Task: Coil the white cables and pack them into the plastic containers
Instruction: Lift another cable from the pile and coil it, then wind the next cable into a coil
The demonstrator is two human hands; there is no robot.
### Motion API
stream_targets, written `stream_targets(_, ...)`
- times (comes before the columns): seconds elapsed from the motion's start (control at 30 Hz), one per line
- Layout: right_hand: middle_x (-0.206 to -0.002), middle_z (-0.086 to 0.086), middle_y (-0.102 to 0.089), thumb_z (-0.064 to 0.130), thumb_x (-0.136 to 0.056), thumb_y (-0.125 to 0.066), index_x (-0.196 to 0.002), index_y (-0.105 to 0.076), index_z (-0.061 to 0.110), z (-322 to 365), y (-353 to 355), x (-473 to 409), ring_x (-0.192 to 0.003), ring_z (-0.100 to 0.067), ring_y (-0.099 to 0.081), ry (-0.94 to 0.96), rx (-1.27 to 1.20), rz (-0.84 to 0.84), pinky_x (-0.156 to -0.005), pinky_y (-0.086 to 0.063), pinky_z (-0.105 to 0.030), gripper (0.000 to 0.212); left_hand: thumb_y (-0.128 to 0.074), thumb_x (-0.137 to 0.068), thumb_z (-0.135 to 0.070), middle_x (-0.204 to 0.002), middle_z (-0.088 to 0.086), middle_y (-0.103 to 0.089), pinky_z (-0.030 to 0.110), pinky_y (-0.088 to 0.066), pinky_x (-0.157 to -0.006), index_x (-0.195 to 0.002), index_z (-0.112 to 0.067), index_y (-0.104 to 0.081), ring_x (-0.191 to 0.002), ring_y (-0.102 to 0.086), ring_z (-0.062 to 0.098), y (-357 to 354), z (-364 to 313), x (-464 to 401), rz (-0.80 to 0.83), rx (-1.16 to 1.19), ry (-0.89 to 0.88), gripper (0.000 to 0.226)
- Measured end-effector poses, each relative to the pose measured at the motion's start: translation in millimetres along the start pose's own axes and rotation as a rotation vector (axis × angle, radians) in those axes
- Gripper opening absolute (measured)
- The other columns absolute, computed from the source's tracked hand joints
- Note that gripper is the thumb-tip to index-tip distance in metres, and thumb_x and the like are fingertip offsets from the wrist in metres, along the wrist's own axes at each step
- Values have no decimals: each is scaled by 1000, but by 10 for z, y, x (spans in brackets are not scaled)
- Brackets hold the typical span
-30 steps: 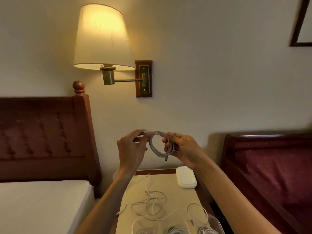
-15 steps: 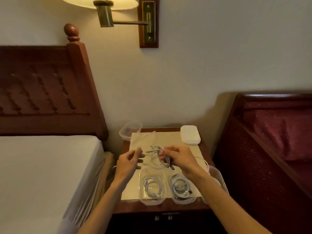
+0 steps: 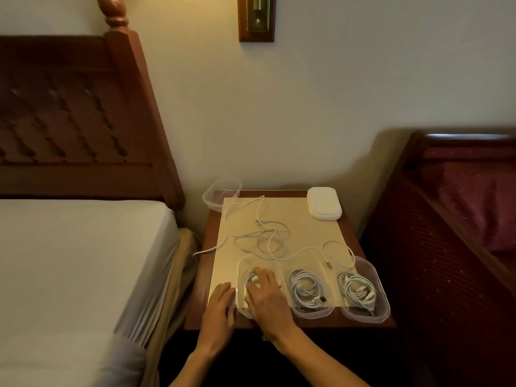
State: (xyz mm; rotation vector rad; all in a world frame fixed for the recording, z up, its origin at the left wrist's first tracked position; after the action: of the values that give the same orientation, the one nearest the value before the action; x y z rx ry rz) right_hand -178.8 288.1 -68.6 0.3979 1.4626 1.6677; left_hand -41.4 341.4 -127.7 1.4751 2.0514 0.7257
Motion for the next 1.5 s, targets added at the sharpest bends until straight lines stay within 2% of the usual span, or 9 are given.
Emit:
stream_targets(0.1,-140,-15,-52,26,-85,-64,-129,-52,8,-28,-37,-31,-128,-30,-50,-37,-23,94,-104,-44,-35,49,-55,-95,-8,-146,0,-46,32,-28,-116,-134,-13,-57,-140,-36,15,6,-16,13,-5,1,7,39)
stream_targets(0.17,-157,-16,-27,38,-101,-29,-149,-28,3,-30,-71,-34,-146,-31,-25,-34,-10,242,-118,-18,-37,59,-54,-96,-10,-146,-1,-46,33,-30,-116,-133,-14,-57,-140,-36,15,-11,6,10,4,10,5,37)
stream_targets(0.23,-163,-11,1,66,-89,9,-154,-2,6,-30,-113,-5,-151,-25,4,-65,-78,375,-121,4,-37,89,-54,-96,-9,-147,0,-45,28,-27,-115,-134,-12,-56,-141,-35,15,-21,28,12,13,5,15,38)
stream_targets(0.33,-162,-8,17,80,-61,23,-153,12,9,-59,-182,-18,-148,-20,19,-117,-103,431,-120,10,-36,117,-54,-97,-11,-149,-1,-42,25,-24,-115,-136,-13,-54,-142,-31,12,-1,53,-10,41,-4,-13,39)
stream_targets(0.63,-162,-13,12,73,-85,-2,-153,8,6,-94,-120,-155,-149,-25,13,-152,-37,482,-120,10,-36,97,-41,-102,-26,-155,-1,-34,23,-6,-116,-140,-18,-48,-147,-22,17,184,260,-374,37,-224,-67,40)
stream_targets(0.73,-154,-16,-34,39,-92,-41,-144,-37,1,31,20,-317,-143,-33,-30,-49,24,227,-117,-23,-42,64,-17,-99,-47,-160,-6,-22,24,3,-118,-150,-24,-32,-149,-10,11,207,306,-485,104,-356,-90,58)
stream_targets(0.83,-112,-3,-68,26,-87,-54,-105,-69,13,168,245,-709,-105,-23,-62,49,-4,-60,-84,-53,-37,27,-1,-94,-51,-162,-12,-10,30,2,-121,-154,-29,-18,-149,-1,7,191,339,-513,133,-471,-110,66)
stream_targets(1.23,-147,-11,-42,13,-91,-59,-140,-39,11,-127,-681,-2872,-137,-31,-36,-50,144,227,-104,-38,-48,54,-16,-102,-38,-160,-9,-21,34,-6,-119,-152,-27,-30,-149,-11,11,135,427,-545,85,-506,-135,53)
stream_targets(1.5,-108,-17,-68,-1,-91,-56,-117,-65,7,-172,-710,-2855,-96,-34,-66,9,196,107,-77,-54,-38,28,-15,-101,-40,-160,-11,-16,36,-6,-120,-152,-29,-26,-150,-5,8,137,416,-544,90,-479,-129,53)
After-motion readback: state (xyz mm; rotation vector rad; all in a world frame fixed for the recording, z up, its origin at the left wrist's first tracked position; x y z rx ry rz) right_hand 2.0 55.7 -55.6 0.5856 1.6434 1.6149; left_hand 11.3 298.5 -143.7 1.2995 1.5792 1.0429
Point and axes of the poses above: each hand's wrist, its own x-axis away from the middle knuckle, its own y-axis out of the back of the hand, z = x × y, the point moved 2 cm from there along -x, towards the middle knuckle
